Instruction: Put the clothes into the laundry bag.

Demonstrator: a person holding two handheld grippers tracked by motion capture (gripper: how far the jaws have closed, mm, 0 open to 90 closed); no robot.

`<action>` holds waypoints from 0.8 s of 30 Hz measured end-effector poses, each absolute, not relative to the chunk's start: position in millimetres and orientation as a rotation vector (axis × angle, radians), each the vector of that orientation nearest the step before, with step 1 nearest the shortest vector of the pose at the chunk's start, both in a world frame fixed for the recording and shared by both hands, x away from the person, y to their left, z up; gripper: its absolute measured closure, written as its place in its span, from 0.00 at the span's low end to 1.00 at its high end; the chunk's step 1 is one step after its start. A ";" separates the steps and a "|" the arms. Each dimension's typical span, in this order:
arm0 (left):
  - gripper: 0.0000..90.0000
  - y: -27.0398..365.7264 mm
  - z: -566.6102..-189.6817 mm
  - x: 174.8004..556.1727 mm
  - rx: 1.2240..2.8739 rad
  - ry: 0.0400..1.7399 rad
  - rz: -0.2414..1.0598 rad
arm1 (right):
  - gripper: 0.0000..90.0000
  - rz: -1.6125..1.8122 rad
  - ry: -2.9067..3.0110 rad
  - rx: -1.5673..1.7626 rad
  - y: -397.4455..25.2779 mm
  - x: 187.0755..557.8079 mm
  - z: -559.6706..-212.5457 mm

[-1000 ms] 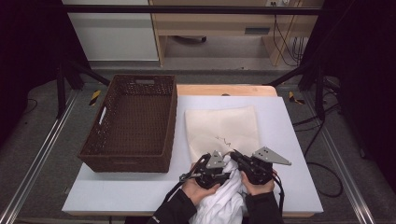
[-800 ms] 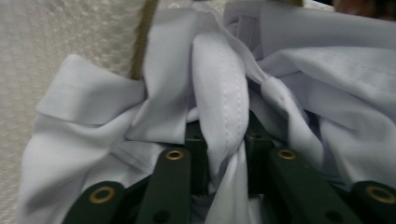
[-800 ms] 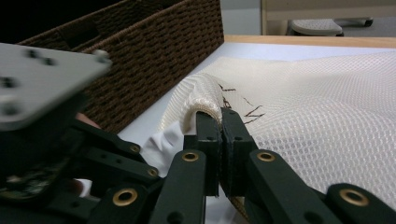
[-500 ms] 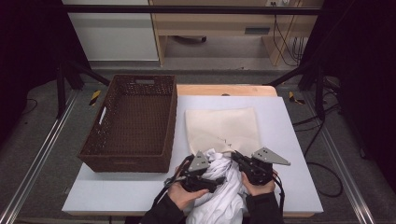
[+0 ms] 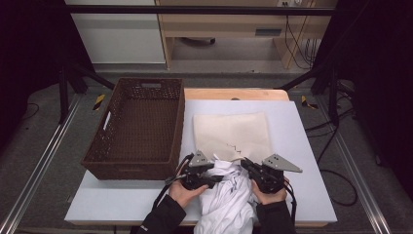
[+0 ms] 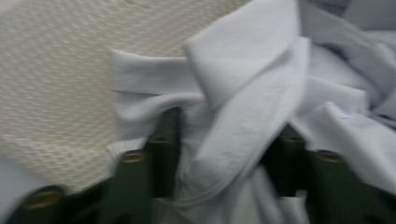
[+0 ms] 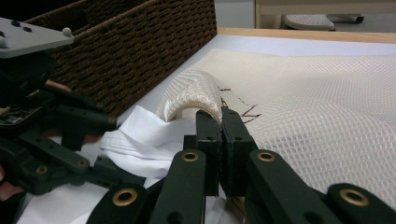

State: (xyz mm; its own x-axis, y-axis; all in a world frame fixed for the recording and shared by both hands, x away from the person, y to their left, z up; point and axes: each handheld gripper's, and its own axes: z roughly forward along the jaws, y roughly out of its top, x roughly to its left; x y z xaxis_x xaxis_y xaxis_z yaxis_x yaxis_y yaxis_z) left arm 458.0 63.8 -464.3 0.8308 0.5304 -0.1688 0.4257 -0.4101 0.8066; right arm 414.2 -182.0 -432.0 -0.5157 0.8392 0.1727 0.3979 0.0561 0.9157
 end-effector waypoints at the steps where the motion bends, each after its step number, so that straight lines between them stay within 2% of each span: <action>1: 0.76 64.0 -460.7 452.2 2.043 0.684 0.138 | 0.98 1.456 1.932 1.236 -181.9 414.2 -432.0; 3: 0.89 63.3 -453.2 442.2 2.011 0.654 0.160 | 0.98 1.457 1.931 1.239 -181.7 414.3 -431.9; 4: 0.91 63.3 -453.2 442.2 2.011 0.654 0.160 | 0.98 1.457 1.931 1.239 -181.7 414.3 -431.9; 6: 0.92 54.0 -437.5 423.8 1.992 0.546 0.179 | 0.98 1.458 1.934 1.238 -179.8 414.5 -431.7; 11: 0.93 24.3 -429.3 412.0 2.039 0.445 0.176 | 0.98 1.482 1.931 1.225 -178.7 413.4 -430.1; 15: 0.93 6.8 -445.6 428.7 2.085 0.474 0.119 | 0.98 1.512 1.910 1.225 -181.8 412.9 -428.3; 20: 0.92 -3.1 -454.0 447.7 2.139 0.534 0.121 | 0.98 1.543 1.897 1.208 -182.0 410.3 -423.9; 22: 0.89 -1.9 -453.7 450.3 2.159 0.559 0.150 | 0.98 1.542 1.897 1.213 -181.7 410.4 -424.4; 24: 0.81 -0.8 -454.0 447.9 2.150 0.571 0.190 | 0.98 1.530 1.903 1.211 -182.0 410.2 -425.0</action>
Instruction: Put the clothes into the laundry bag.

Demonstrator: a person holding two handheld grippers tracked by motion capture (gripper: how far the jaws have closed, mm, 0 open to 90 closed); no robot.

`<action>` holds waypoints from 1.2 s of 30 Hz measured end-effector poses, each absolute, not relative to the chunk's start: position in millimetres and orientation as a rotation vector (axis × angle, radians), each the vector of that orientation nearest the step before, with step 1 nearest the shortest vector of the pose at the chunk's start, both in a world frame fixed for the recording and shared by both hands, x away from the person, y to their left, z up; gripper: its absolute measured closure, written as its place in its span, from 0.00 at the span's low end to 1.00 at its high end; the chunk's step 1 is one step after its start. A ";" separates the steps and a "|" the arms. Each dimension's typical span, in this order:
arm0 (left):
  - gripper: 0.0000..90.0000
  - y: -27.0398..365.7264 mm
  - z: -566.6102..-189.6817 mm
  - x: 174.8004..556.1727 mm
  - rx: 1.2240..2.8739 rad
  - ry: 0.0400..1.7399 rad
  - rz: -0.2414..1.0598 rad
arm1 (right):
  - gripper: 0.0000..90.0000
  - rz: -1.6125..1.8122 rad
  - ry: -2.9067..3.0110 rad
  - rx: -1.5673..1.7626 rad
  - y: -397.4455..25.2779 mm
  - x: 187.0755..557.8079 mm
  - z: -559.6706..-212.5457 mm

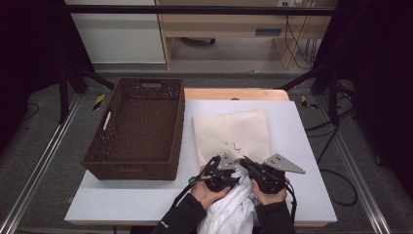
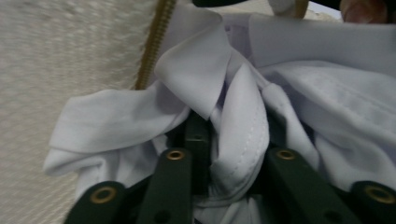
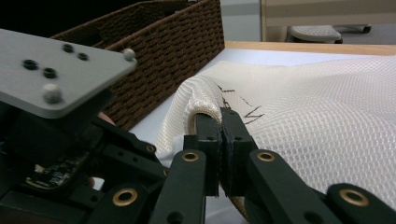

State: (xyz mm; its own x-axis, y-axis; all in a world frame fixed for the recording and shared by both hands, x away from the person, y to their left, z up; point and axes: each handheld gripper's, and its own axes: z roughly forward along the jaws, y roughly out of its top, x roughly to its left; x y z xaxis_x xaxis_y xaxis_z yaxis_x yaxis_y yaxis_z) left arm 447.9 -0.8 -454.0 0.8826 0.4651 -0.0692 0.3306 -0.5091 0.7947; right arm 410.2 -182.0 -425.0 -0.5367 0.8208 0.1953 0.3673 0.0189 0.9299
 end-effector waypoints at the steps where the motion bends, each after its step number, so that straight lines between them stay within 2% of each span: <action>1: 0.74 0.3 -453.8 445.9 2.144 0.572 0.223 | 0.98 1.527 1.902 1.209 -182.0 410.6 -425.5; 4: 0.57 7.4 -449.5 440.6 2.129 0.555 0.272 | 0.98 1.507 1.908 1.212 -182.9 411.1 -427.0; 8: 0.37 25.3 -438.4 433.3 2.093 0.575 0.270 | 0.98 1.497 1.907 1.221 -184.0 411.2 -427.5; 10: 0.33 31.2 -435.1 431.0 2.081 0.575 0.270 | 0.98 1.493 1.908 1.222 -184.2 411.2 -427.6; 11: 0.26 43.3 -428.6 426.6 2.051 0.585 0.285 | 0.98 1.488 1.910 1.223 -184.3 411.0 -427.9; 15: 0.24 67.2 -423.2 428.0 2.006 0.635 0.337 | 0.98 1.481 1.913 1.225 -184.7 410.9 -428.1; 20: 0.24 77.3 -442.3 448.6 2.044 0.724 0.332 | 0.98 1.476 1.914 1.224 -184.2 411.1 -428.2; 24: 0.27 69.8 -455.6 455.9 2.107 0.717 0.306 | 0.98 1.482 1.915 1.226 -184.2 411.1 -428.0; 27: 0.56 62.7 -462.5 457.8 2.115 0.673 0.203 | 0.98 1.477 1.917 1.222 -184.3 411.2 -428.1; 31: 0.85 63.0 -456.7 451.3 2.083 0.652 0.159 | 0.98 1.478 1.917 1.224 -184.2 411.2 -428.2; 36: 0.91 54.4 -437.5 430.3 2.056 0.521 0.170 | 0.98 1.481 1.917 1.227 -181.4 411.7 -428.3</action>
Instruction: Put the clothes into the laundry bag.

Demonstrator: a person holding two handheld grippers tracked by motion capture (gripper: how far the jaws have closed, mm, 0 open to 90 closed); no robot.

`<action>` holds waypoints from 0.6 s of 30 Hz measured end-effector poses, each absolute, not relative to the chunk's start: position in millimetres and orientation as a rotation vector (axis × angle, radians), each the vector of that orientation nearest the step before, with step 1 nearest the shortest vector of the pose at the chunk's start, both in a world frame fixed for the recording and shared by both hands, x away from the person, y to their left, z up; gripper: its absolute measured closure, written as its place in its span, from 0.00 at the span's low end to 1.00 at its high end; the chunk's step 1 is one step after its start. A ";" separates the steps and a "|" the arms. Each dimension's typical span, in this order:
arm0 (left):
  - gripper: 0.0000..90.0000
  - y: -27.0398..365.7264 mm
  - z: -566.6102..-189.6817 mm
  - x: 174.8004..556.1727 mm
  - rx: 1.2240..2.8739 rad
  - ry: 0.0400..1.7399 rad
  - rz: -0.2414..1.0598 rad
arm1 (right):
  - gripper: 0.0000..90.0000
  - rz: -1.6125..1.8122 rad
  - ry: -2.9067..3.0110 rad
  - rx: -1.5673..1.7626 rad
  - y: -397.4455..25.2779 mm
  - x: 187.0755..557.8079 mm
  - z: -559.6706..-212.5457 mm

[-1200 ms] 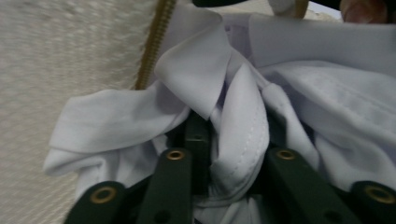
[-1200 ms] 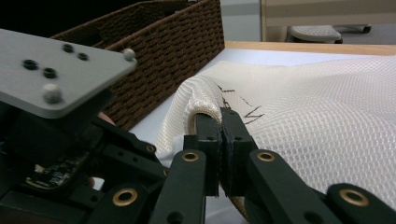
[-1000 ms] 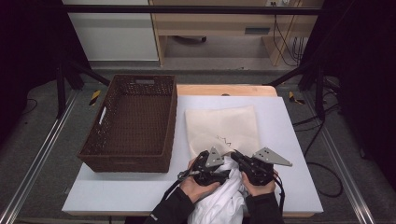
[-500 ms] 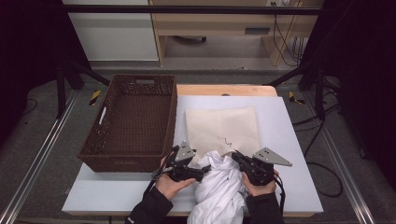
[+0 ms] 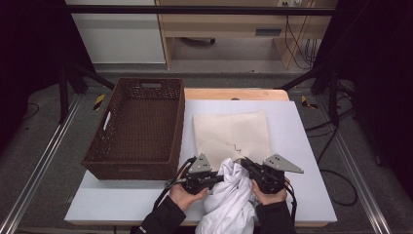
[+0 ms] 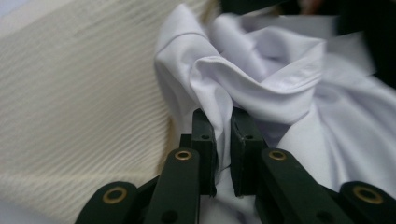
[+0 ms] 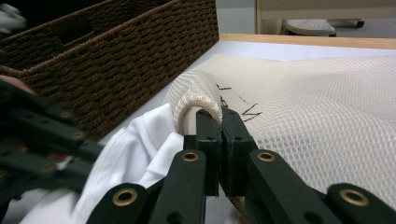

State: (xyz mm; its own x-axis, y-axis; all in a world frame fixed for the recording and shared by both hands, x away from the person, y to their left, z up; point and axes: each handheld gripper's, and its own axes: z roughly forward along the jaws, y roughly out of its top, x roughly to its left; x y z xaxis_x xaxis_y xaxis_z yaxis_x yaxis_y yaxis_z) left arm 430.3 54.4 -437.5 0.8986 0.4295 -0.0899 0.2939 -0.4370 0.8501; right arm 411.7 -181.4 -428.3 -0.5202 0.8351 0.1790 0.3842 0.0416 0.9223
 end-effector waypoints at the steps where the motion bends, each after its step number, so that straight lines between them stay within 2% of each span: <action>1: 0.91 49.6 -434.0 425.4 2.060 0.492 0.175 | 0.98 1.481 1.921 1.225 -180.9 411.6 -428.2; 6: 0.92 24.5 -429.1 414.0 2.121 0.421 0.221 | 0.98 1.489 1.921 1.223 -179.9 411.4 -427.5; 9: 0.92 7.9 -441.6 429.9 2.181 0.487 0.236 | 0.98 1.515 1.902 1.219 -181.9 410.3 -425.9; 15: 0.91 5.1 -457.4 454.1 2.246 0.578 0.285 | 0.98 1.544 1.891 1.201 -182.4 407.4 -420.5; 16: 0.90 5.1 -457.4 454.1 2.246 0.578 0.285 | 0.98 1.544 1.891 1.201 -182.4 407.4 -420.5; 18: 0.82 9.4 -452.5 447.9 2.210 0.578 0.318 | 0.98 1.524 1.903 1.208 -182.4 408.6 -423.1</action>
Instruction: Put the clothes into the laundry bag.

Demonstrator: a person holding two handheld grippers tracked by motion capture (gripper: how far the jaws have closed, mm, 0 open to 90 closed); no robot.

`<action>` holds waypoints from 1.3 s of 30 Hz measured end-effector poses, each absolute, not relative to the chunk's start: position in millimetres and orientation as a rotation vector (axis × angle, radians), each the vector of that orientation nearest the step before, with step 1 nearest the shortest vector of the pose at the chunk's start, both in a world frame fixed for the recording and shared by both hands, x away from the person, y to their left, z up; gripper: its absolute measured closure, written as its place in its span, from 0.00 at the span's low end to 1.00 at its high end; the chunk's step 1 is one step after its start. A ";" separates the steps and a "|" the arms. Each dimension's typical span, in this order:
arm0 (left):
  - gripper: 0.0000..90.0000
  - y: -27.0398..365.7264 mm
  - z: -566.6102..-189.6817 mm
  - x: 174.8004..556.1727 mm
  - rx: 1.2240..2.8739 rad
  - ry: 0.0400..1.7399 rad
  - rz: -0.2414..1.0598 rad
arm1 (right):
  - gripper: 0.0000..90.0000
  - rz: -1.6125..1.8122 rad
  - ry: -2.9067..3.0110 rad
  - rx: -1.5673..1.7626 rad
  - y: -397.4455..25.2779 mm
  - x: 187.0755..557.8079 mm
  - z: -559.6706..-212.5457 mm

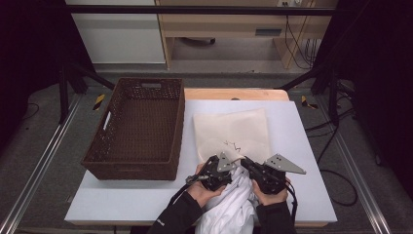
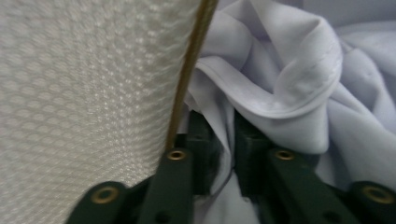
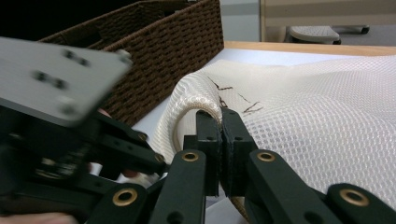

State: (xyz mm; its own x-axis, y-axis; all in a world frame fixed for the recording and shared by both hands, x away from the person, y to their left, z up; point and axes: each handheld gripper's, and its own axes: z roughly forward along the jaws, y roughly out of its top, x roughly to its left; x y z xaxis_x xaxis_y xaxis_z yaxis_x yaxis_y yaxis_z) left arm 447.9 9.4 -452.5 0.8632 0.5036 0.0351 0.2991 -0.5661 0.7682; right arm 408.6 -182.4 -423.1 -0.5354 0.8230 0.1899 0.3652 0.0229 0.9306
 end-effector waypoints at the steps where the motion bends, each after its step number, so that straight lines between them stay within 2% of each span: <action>1: 0.75 12.9 -449.6 446.3 2.199 0.582 0.315 | 0.98 1.516 1.905 1.210 -183.5 409.3 -424.1; 5: 0.50 28.7 -435.7 438.1 2.138 0.569 0.233 | 0.98 1.507 1.902 1.219 -185.4 409.5 -423.9; 7: 0.42 33.2 -431.3 434.6 2.121 0.558 0.216 | 0.98 1.510 1.901 1.218 -185.7 409.3 -423.8; 8: 0.42 38.4 -425.8 430.1 2.100 0.549 0.214 | 0.98 1.506 1.901 1.216 -186.2 409.3 -423.8; 9: 0.37 43.6 -419.5 423.2 2.089 0.535 0.220 | 0.98 1.512 1.896 1.222 -186.3 409.5 -423.9; 12: 0.32 48.0 -418.0 412.3 2.109 0.523 0.224 | 0.98 1.499 1.903 1.223 -186.6 409.6 -424.4; 17: 0.32 44.5 -439.4 406.5 2.113 0.557 0.179 | 0.98 1.502 1.905 1.232 -186.3 410.1 -425.0; 20: 0.35 37.8 -451.9 408.3 2.138 0.552 0.156 | 0.98 1.495 1.910 1.228 -185.8 410.4 -425.9; 24: 0.52 23.9 -462.1 409.3 2.219 0.522 0.191 | 0.98 1.482 1.921 1.234 -183.8 412.1 -428.4; 30: 0.86 18.5 -455.0 406.3 2.288 0.487 0.253 | 0.98 1.480 1.928 1.235 -182.7 412.8 -429.5; 31: 0.88 15.0 -447.3 403.8 2.294 0.449 0.291 | 0.98 1.476 1.929 1.240 -182.5 413.5 -430.6; 39: 0.91 8.2 -435.8 422.3 2.302 0.483 0.295 | 0.98 1.487 1.915 1.241 -183.8 412.3 -428.8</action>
State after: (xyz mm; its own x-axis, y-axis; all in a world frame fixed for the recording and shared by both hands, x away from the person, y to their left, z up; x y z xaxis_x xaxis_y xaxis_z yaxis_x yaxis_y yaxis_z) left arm 422.3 8.2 -435.8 0.9020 0.4267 0.0654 0.2533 -0.6459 0.7202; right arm 412.3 -183.8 -428.8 -0.5167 0.8346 0.1908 0.3916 0.0322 0.9196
